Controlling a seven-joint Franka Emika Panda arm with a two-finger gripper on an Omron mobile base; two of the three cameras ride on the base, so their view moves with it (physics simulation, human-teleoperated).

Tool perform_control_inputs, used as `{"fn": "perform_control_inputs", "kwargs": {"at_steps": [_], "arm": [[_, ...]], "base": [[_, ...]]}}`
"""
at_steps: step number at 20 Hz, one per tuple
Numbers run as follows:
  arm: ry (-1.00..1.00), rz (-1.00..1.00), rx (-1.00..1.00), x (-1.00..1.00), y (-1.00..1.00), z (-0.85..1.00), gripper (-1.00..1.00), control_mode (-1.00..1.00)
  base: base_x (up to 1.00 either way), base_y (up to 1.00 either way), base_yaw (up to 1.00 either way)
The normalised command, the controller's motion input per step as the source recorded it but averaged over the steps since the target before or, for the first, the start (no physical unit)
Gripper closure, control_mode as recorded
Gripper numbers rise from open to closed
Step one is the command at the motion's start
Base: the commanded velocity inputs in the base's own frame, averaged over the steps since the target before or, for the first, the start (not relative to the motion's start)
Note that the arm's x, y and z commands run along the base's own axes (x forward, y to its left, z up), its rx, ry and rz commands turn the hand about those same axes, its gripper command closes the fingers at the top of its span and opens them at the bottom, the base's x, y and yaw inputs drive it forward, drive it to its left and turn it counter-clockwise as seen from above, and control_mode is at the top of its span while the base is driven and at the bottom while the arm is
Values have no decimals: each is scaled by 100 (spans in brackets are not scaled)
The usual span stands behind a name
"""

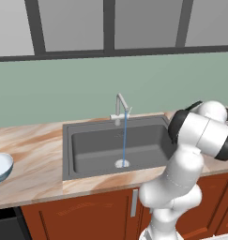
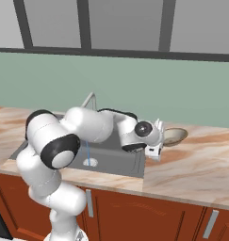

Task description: Rinse each bowl for a few seconds and place them down in the sink or on the counter.

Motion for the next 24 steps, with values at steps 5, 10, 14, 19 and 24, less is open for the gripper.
{"fn": "perform_control_inputs", "kwargs": {"at_steps": [5, 10, 14, 19, 24], "arm": [[9, 11, 1, -2, 35, 12, 100, -100], [7, 9, 0, -4, 38, 15, 100, -100], [6, 8, 0, -4, 36, 22, 100, -100], [4, 7, 2, -6, 31, 22, 100, -100], [6, 7, 5, -5, 33, 13, 100, -100]], "base": [[0, 0, 0], [0, 0, 0], [0, 0, 0], [0, 0, 0], [0, 0, 0]]}}
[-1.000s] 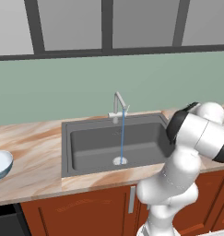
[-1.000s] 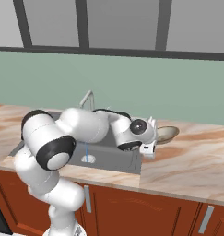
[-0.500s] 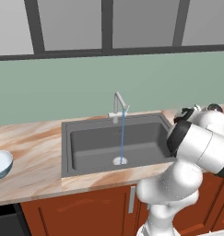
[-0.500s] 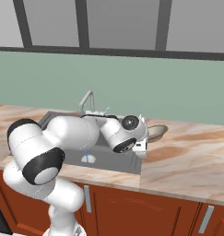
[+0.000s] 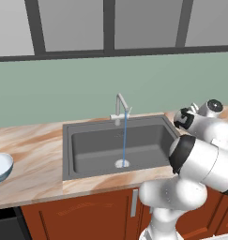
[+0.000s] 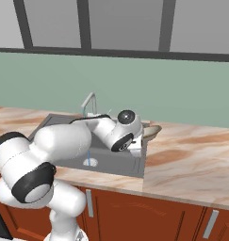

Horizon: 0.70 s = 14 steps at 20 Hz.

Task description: Rinse each bowl for a few seconds and place them down in the sink or on the counter.

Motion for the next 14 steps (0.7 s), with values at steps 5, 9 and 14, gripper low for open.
{"fn": "perform_control_inputs", "kwargs": {"at_steps": [5, 9, 14], "arm": [[6, 7, 8, -4, 33, 6, 100, -100], [4, 6, 10, -2, 31, 2, 100, -100], [1, 5, 10, -3, 27, 3, 100, -100]], "base": [[0, 0, 0], [0, 0, 0], [0, 0, 0]]}}
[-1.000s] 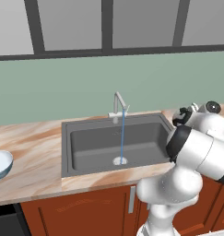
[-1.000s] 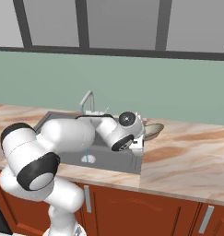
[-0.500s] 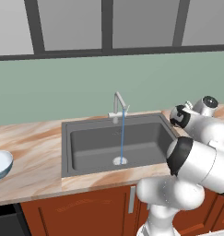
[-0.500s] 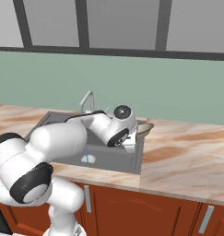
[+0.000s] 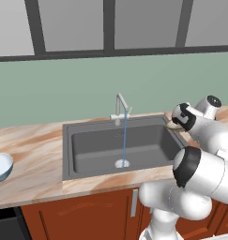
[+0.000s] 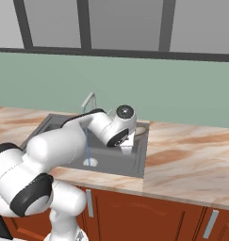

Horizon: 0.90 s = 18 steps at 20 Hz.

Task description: Rinse each bowl for a few seconds and place them down in the sink or on the counter.

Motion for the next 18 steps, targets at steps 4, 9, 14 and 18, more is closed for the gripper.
{"fn": "perform_control_inputs", "kwargs": {"at_steps": [4, 9, 14, 18], "arm": [[0, 2, 4, 0, 33, -1, 100, -100], [-1, 2, 0, 0, 40, -1, 100, -100], [-1, 1, 2, 0, 34, -2, 100, -100], [-1, 0, 7, 0, 29, -5, 100, -100]], "base": [[0, 0, 0], [0, 0, 0], [0, 0, 0], [0, 0, 0]]}}
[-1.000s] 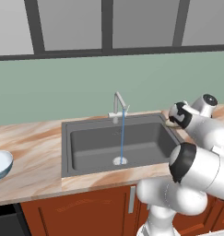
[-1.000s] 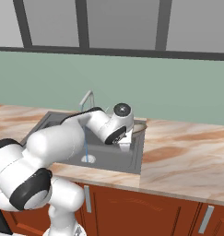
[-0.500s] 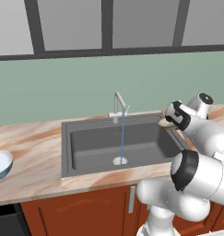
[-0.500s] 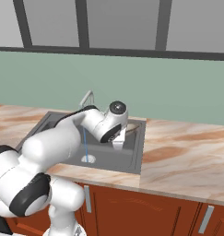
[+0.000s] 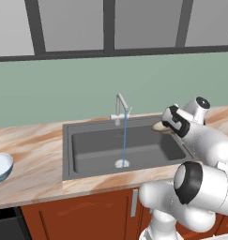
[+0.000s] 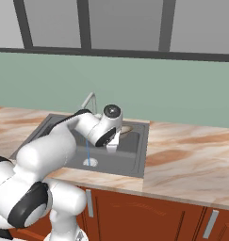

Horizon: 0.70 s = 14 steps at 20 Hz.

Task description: Rinse each bowl for a few seconds and place them down in the sink or on the counter.

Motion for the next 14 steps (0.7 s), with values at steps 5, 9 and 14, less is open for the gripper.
{"fn": "perform_control_inputs", "kwargs": {"at_steps": [5, 9, 14], "arm": [[0, 0, 11, 0, 27, -6, 100, -100], [0, 1, 11, 2, 25, -8, 100, -100], [0, 0, 5, 8, 30, -8, 100, -100]], "base": [[0, 0, 0], [0, 0, 0], [0, 0, 0]]}}
